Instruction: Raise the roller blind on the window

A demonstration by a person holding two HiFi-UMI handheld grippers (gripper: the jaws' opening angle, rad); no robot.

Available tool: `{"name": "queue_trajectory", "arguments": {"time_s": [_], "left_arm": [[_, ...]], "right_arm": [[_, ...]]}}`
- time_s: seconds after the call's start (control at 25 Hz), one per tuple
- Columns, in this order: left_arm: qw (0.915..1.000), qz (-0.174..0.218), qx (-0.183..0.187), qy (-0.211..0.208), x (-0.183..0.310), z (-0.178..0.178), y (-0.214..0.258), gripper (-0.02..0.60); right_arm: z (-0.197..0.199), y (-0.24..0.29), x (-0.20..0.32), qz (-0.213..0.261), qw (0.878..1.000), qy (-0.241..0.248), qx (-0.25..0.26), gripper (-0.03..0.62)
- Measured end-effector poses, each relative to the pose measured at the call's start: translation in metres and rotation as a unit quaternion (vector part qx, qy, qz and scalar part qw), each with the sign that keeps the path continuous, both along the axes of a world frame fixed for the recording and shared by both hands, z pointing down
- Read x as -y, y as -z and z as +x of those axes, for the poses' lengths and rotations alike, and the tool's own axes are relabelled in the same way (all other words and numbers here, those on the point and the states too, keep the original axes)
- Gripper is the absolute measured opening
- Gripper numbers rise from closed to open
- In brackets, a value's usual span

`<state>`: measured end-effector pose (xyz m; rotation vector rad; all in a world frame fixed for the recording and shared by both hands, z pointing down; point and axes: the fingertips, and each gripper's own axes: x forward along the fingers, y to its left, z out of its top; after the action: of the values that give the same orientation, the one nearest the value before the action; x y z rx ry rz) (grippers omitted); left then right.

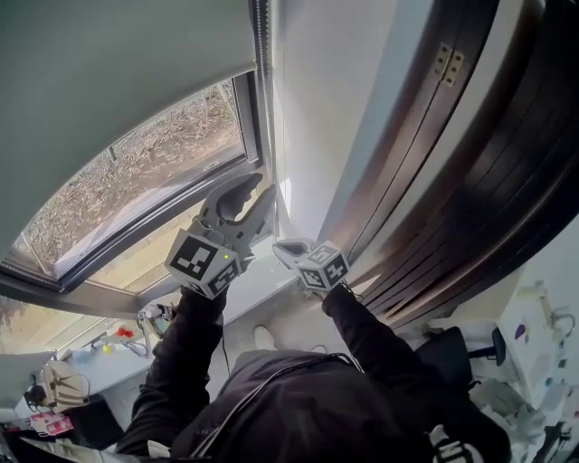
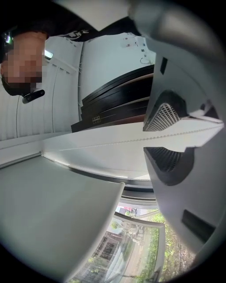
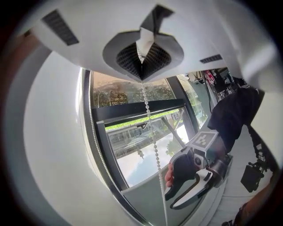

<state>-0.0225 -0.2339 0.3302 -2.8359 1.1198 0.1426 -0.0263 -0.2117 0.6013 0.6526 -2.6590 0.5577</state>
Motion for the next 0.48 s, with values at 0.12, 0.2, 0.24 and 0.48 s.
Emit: {"name": "queue_trajectory", "arguments": {"time_s": [0.12, 0.2, 0.24, 0.48], "left_arm": [[1.0000, 0.002, 0.005, -0.002, -0.001, 0.002, 0.001, 0.115], [0.9999, -0.002, 0.012, 0.000, -0.001, 0.004, 0.000, 0.115], [0.9998, -0.008, 0.016, 0.001, 0.000, 0.005, -0.001, 0.115], [0.9997, -0.010, 0.022, 0.009, 0.002, 0.003, -0.003, 0.025]], "right_arm": [[-0.001, 0.001, 0.001, 0.008, 1.000, 0.010, -0.015, 0.005], [-0.004, 0.001, -0.002, 0.008, 1.000, 0.017, -0.016, 0.005], [-0.006, 0.002, -0.004, 0.007, 1.000, 0.019, -0.015, 0.005], [-0.017, 0.002, -0.016, 0.004, 1.000, 0.026, -0.007, 0.005]]}}
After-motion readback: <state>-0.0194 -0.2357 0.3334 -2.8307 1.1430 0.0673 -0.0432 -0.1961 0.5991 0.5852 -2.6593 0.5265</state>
